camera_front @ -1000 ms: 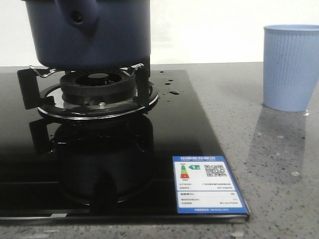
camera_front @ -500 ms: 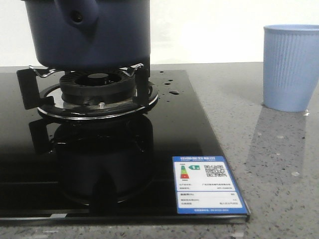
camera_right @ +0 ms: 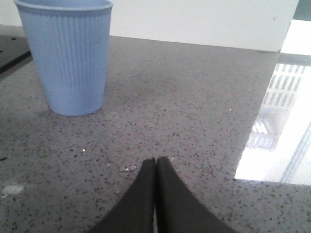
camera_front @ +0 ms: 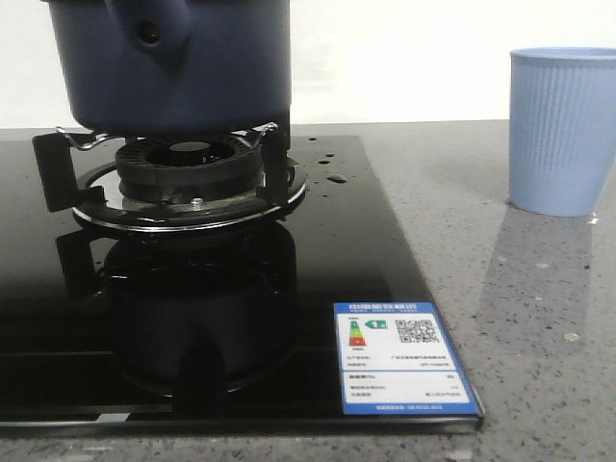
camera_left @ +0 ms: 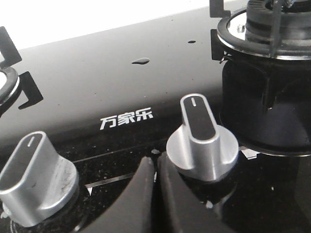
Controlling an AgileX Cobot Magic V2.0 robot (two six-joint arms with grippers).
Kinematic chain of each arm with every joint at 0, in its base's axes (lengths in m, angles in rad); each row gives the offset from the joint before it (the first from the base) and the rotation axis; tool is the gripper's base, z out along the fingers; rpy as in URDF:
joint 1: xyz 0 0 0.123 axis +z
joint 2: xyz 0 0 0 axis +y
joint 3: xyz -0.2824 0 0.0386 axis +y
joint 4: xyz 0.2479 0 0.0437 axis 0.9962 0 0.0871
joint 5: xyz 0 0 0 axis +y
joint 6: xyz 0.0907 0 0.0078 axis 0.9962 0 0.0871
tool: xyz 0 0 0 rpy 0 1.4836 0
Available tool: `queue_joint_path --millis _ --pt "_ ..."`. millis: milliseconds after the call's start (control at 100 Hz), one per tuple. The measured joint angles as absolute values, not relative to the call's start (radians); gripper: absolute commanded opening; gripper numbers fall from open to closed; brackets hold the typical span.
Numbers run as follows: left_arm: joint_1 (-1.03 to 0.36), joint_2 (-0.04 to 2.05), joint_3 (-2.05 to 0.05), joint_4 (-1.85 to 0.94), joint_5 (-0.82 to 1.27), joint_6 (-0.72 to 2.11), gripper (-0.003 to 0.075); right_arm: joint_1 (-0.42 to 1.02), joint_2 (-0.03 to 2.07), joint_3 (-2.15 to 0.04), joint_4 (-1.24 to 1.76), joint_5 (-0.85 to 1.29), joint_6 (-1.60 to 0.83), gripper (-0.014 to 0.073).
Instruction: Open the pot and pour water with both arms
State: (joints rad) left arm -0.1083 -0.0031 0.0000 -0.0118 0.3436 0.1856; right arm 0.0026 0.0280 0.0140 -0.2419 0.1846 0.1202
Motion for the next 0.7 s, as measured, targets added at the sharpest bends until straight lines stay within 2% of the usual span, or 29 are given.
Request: queue_joint_path --millis 160,700 --pt "-0.108 -0.003 0.000 -0.012 0.344 0.186 -0.0019 0.001 -0.008 0.014 -0.165 0.320 0.037 -0.0066" --pt "-0.108 -0.003 0.000 -0.012 0.344 0.186 -0.0019 -0.003 -0.010 0.014 -0.157 0.326 0.011 -0.0066"
